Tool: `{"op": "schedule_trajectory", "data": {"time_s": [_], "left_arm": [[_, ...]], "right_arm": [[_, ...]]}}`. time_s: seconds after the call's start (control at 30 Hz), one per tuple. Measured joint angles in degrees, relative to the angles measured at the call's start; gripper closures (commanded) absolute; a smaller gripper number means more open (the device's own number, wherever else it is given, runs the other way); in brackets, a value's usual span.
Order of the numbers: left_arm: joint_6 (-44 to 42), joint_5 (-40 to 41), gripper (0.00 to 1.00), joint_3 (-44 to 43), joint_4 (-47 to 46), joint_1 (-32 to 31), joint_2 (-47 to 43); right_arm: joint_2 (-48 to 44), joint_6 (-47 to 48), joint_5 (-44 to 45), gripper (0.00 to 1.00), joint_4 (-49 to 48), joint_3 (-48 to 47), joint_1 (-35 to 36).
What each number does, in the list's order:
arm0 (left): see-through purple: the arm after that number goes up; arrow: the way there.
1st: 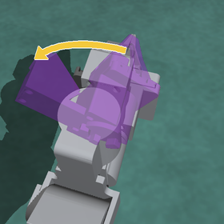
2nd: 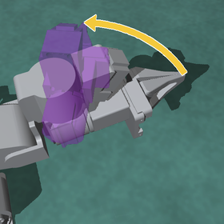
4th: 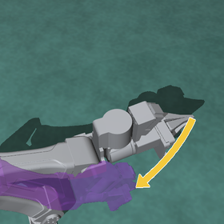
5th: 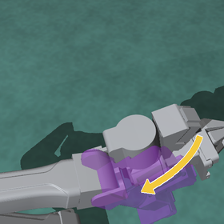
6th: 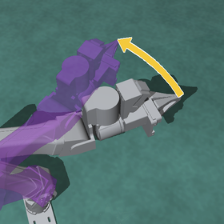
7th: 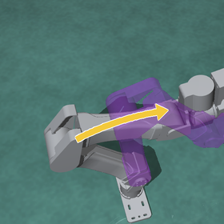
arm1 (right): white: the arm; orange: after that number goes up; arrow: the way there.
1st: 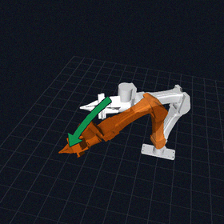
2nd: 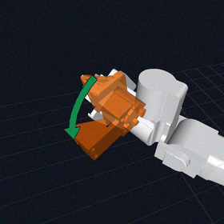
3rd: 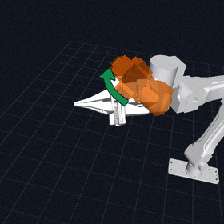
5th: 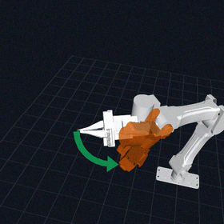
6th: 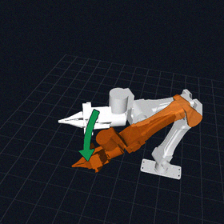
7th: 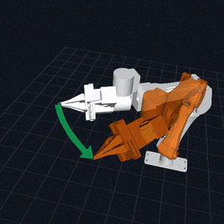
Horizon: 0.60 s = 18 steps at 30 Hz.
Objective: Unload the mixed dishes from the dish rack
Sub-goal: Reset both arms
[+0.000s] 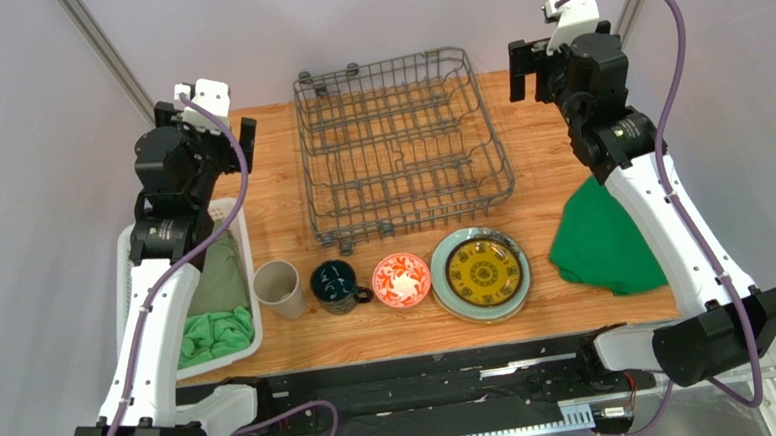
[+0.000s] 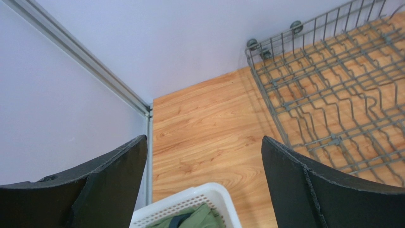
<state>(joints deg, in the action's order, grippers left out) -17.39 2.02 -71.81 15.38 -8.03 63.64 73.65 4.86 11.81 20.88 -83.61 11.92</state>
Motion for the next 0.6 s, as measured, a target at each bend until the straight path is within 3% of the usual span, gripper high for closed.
{"op": "schedule_trajectory", "data": {"time_s": [0.33, 0.6], "left_arm": [[4.74, 0.24, 0.03, 1.11, -8.9, 0.2, 2.86], [5.55, 0.02, 0.03, 2.51, -11.32, 0.2, 2.8]], "right_arm": [[-2.21, 1.92, 4.48, 0.01, -3.74, 8.76, 0.0], [-2.82, 2.54, 6.38, 0.02, -6.25, 9.77, 0.0]]}}
